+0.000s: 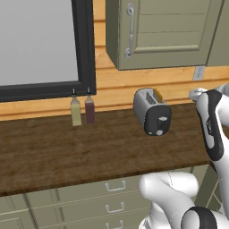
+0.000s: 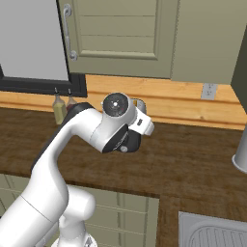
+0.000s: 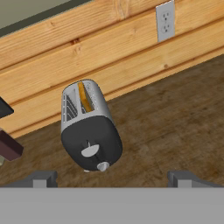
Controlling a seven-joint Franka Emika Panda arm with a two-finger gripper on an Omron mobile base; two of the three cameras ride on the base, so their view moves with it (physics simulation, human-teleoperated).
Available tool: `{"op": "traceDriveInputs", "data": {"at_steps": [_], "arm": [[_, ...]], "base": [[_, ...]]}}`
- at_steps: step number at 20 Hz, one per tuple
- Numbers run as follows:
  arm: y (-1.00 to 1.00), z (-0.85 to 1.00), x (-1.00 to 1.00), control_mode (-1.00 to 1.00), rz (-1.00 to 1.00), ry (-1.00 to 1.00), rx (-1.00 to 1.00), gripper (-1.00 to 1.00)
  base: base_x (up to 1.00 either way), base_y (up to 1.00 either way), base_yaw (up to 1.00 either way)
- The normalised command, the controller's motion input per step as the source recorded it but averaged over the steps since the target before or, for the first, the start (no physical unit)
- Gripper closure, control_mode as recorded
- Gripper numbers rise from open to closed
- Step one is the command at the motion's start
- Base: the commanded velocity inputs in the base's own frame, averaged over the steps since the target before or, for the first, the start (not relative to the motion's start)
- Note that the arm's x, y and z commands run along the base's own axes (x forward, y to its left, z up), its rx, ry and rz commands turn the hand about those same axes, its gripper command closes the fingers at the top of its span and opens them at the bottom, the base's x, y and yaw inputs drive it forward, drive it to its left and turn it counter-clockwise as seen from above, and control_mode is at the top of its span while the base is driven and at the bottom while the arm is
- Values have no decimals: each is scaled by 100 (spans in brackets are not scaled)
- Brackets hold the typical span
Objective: Start the toaster. Once the lever pops up, take the bread to the plate on the dining counter.
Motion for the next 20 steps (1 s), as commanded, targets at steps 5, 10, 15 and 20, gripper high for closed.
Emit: {"op": "traceDriveInputs", "data": {"at_steps": [5, 10, 15, 20], "arm": [[0, 0, 0, -100, 0, 0, 0, -100], [0, 0, 0, -100, 0, 0, 0, -100], [0, 0, 0, -100, 0, 0, 0, -100], [0, 0, 0, -100, 0, 0, 0, -100]], "base": [[0, 0, 0], [0, 0, 0], [0, 0, 0], [0, 0, 0]]}}
